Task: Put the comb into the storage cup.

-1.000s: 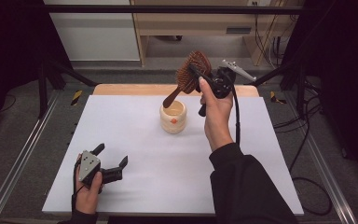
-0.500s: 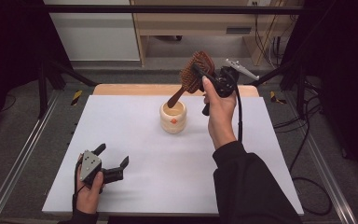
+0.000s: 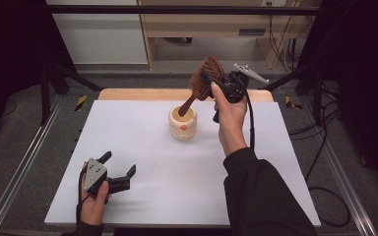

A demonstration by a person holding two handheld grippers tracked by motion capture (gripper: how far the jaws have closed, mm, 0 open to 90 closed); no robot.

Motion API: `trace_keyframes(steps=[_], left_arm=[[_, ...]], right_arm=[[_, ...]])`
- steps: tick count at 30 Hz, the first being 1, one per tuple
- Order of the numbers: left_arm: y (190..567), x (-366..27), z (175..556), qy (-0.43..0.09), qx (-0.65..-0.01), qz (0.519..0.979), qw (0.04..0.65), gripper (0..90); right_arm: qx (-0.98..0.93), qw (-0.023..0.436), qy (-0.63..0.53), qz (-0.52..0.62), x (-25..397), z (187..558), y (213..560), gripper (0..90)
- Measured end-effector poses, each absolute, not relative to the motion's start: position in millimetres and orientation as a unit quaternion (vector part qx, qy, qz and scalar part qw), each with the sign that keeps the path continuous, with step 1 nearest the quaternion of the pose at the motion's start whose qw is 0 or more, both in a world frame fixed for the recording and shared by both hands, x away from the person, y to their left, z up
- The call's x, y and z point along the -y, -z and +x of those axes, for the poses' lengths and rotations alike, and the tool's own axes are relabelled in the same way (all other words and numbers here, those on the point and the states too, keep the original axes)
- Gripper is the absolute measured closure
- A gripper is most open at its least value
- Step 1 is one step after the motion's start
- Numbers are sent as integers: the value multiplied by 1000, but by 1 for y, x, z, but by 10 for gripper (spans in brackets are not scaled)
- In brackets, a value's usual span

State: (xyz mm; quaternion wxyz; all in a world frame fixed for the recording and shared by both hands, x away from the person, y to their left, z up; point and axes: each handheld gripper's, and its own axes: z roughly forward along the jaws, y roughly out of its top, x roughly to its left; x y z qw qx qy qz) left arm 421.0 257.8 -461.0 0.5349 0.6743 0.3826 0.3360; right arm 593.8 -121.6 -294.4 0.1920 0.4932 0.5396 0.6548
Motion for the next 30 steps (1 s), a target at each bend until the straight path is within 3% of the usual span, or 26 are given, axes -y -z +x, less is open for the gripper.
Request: trace_keyframes(steps=[30], left_arm=[[461, -255, 421, -335, -377, 677, 536, 17]], right_arm=[[-564, 188, -635, 494, 107, 599, 305, 496]])
